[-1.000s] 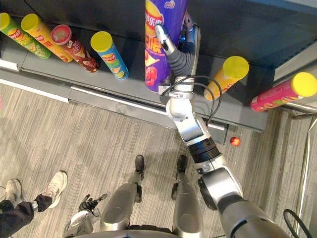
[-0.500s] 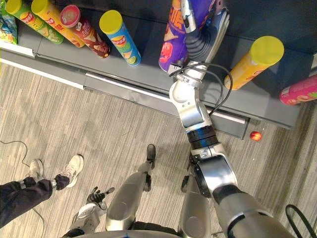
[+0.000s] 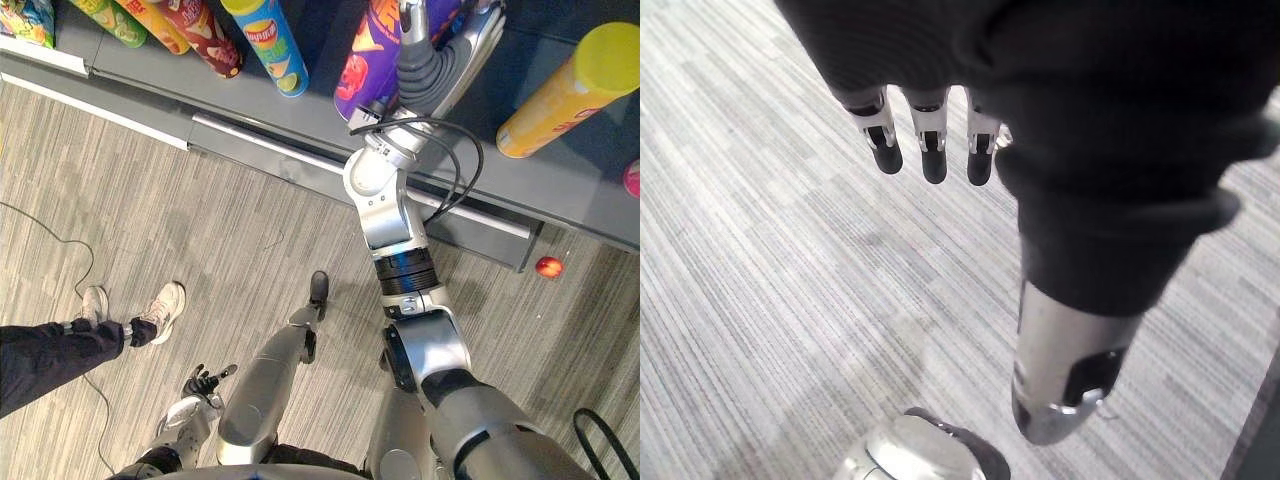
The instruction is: Put the gum and the chips on the shelf.
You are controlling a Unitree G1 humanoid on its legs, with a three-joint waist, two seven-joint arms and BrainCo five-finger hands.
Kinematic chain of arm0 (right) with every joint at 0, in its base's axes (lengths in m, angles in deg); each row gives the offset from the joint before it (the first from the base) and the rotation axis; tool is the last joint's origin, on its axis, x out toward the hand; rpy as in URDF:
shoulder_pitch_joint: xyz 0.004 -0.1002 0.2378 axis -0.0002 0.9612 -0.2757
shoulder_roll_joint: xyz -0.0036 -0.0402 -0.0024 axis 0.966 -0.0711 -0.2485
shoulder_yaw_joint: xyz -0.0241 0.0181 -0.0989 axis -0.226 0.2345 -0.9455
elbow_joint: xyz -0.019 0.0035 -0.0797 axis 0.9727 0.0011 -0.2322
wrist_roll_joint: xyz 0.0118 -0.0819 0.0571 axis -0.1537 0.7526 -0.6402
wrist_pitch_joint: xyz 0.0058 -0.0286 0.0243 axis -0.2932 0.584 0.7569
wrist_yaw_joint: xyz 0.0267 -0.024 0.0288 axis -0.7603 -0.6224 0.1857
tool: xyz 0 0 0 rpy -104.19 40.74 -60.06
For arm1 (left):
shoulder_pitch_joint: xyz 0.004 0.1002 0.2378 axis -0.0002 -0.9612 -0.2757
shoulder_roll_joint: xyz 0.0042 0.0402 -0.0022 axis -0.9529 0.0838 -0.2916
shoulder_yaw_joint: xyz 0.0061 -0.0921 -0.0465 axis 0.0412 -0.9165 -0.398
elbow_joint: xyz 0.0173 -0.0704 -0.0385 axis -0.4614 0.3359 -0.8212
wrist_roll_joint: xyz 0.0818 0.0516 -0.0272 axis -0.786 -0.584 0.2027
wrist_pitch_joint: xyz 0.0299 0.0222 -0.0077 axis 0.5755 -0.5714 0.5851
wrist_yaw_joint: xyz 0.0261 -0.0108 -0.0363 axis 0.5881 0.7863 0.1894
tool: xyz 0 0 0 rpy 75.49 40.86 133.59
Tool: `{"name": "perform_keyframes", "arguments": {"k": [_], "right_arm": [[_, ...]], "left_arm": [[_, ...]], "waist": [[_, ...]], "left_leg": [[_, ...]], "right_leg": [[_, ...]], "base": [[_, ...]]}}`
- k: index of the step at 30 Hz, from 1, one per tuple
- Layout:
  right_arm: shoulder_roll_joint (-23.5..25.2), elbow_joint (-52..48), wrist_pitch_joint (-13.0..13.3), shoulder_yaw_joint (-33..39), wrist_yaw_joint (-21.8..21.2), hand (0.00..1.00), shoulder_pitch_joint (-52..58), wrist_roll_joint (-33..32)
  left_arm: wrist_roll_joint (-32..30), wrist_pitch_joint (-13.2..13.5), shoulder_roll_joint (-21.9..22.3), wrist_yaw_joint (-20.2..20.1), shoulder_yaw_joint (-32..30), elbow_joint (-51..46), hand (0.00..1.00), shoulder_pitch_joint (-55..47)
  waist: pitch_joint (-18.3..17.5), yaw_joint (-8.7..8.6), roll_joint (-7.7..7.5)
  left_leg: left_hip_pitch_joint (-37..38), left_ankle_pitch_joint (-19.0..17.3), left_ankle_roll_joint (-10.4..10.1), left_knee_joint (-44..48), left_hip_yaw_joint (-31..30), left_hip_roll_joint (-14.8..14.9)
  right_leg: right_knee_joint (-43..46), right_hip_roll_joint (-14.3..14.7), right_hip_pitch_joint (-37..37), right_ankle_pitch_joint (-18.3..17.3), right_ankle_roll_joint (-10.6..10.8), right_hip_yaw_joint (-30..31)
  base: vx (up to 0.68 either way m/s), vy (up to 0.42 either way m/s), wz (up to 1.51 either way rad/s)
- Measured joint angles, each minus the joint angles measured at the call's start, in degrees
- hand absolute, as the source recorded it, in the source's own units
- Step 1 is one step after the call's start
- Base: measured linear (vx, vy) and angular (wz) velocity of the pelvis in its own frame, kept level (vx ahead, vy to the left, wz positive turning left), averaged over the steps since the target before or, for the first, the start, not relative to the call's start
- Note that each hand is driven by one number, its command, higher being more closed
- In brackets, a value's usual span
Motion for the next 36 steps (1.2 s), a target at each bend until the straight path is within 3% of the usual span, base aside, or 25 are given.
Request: {"name": "perform_keyframes", "arguments": {"k": [5, 10, 24, 36], "right_arm": [[2.43, -11.17, 0.02, -0.96, 1.41, 1.0, 0.92, 2.22], [2.87, -14.58, 0.03, -1.95, 2.11, 1.0, 1.87, 4.02], [2.13, -11.99, -2.02, -2.66, 4.55, 1.0, 0.05, 4.48], [-3.44, -4.53, -2.52, -2.38, 5.55, 1.0, -5.61, 4.43]], "left_arm": [[0.1, 0.31, 3.25, 0.08, -6.13, -5.2, 0.0, 0.0], [0.2, 0.63, 4.9, -0.15, -8.57, -8.4, 0.0, 0.2], [1.88, 1.4, 5.63, -1.8, -10.24, -8.99, 0.0, 0.48], [2.2, 2.46, 5.6, -3.16, -9.31, -10.6, 0.0, 0.44]], "waist": [[-0.01, -0.01, 0.02], [-0.02, 0.02, 0.03], [0.0, 1.05, -0.01], [0.02, 1.77, -0.04]], "left_leg": [[-6.34, -4.63, 0.2, 10.42, -0.23, 0.37], [-11.04, -7.74, 0.01, 16.23, 0.32, 1.37], [-15.82, -9.08, -0.03, 19.93, 0.32, 1.88], [-22.78, -9.23, 0.02, 24.08, -0.17, 1.12]], "right_leg": [[8.24, -0.83, -5.09, -4.08, -0.21, -0.04], [12.56, -0.97, -8.88, -6.0, -0.36, -0.01], [19.02, -2.38, -13.98, -9.4, -1.41, -1.44], [24.82, -4.68, -20.54, -11.52, -1.09, -2.25]], "base": [[-0.03, -0.038, 0.05], [0.01, -0.004, -0.02], [0.07, -0.024, 0.06], [0.03, -0.019, 0.12]]}}
